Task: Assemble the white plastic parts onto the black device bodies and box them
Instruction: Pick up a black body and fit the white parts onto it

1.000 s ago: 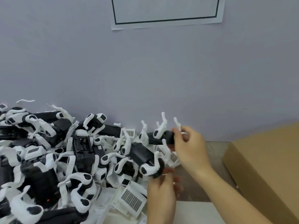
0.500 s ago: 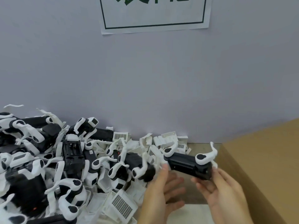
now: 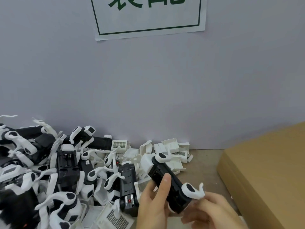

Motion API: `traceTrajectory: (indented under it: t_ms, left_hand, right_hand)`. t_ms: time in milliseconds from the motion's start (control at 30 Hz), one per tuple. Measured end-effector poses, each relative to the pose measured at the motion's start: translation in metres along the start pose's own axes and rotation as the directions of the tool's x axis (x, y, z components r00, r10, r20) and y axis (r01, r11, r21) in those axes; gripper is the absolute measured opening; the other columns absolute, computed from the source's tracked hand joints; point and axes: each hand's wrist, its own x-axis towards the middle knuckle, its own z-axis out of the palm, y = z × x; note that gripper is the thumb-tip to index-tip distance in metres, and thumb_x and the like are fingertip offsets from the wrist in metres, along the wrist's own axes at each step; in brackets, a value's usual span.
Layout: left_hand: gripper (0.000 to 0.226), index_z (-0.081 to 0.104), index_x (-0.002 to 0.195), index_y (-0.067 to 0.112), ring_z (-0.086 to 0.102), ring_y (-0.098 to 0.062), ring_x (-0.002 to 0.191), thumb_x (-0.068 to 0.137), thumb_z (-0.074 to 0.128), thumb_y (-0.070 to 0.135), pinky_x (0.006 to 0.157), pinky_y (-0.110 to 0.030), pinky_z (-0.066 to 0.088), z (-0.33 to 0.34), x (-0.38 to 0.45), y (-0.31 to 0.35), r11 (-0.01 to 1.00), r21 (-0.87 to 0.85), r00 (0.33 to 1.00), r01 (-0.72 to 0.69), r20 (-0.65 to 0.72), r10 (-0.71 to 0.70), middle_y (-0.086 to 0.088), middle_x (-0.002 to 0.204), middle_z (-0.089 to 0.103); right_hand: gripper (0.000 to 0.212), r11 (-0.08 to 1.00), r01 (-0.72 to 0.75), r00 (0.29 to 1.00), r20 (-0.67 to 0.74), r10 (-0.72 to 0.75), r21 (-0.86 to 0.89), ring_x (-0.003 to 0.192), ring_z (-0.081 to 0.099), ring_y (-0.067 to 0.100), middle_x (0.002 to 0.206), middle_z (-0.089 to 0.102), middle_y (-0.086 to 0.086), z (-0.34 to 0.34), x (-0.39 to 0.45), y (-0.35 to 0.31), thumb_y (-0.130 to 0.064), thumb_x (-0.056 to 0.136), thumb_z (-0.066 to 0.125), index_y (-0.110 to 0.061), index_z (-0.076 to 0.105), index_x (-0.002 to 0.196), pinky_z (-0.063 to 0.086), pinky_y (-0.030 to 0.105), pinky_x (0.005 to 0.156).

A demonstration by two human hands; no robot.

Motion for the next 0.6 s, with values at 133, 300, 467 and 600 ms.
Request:
traceTrajectory:
  t_ms: [133, 300, 467, 600]
  left_hand:
    - [0.052, 0.078, 0.083, 0.027, 0.075, -0.015, 0.072, 0.042, 0.083, 0.058, 0.084, -0.040, 0.054, 0.000, 0.000, 0.001, 0.985, 0.166, 0.998, -0.039, -0.051, 0.048, -0.005, 0.078, 0.078]
    - [0.055, 0.068, 0.097, 0.020, 0.071, -0.006, 0.066, 0.055, 0.069, 0.055, 0.065, -0.022, 0.053, 0.002, -0.004, -0.001, 0.924, 0.374, 0.994, -0.077, -0.044, 0.100, 0.001, 0.075, 0.077]
    - [0.009, 0.071, 0.096, 0.021, 0.071, 0.001, 0.072, 0.096, 0.062, 0.019, 0.065, -0.008, 0.050, 0.004, -0.004, -0.001, 0.938, 0.344, 0.995, -0.052, -0.064, 0.078, 0.006, 0.076, 0.078]
    - [0.018, 0.077, 0.088, 0.025, 0.070, -0.026, 0.103, 0.095, 0.064, 0.015, 0.105, -0.044, 0.047, 0.001, -0.003, -0.007, 0.959, 0.283, 0.993, 0.002, -0.118, 0.032, -0.004, 0.089, 0.079]
  right_hand:
    - [0.042, 0.887, 0.239, 0.871, -0.316, -0.375, -0.396, 0.076, 0.071, 0.025, 0.071, 0.075, -0.003, -0.006, 0.005, 0.005, 0.015, 0.082, 0.053, -0.022, 0.074, 0.083, 0.051, 0.027, 0.068]
    - [0.043, 0.714, 0.414, 0.796, -0.157, -0.585, -0.564, 0.072, 0.069, 0.006, 0.077, 0.074, -0.015, 0.006, 0.002, 0.012, 0.007, 0.083, 0.059, -0.033, 0.074, 0.082, 0.049, 0.010, 0.064]
    - [0.036, 0.623, 0.408, 0.822, -0.028, -0.569, -0.667, 0.085, 0.064, 0.006, 0.089, 0.072, -0.006, 0.013, 0.004, 0.018, -0.014, 0.087, 0.057, -0.043, 0.069, 0.105, 0.052, 0.018, 0.075]
    - [0.073, 0.668, 0.372, 0.870, -0.007, -0.492, -0.645, 0.097, 0.060, -0.004, 0.110, 0.060, -0.018, 0.017, 0.006, 0.017, -0.058, 0.063, 0.053, -0.050, 0.046, 0.135, 0.048, 0.010, 0.085]
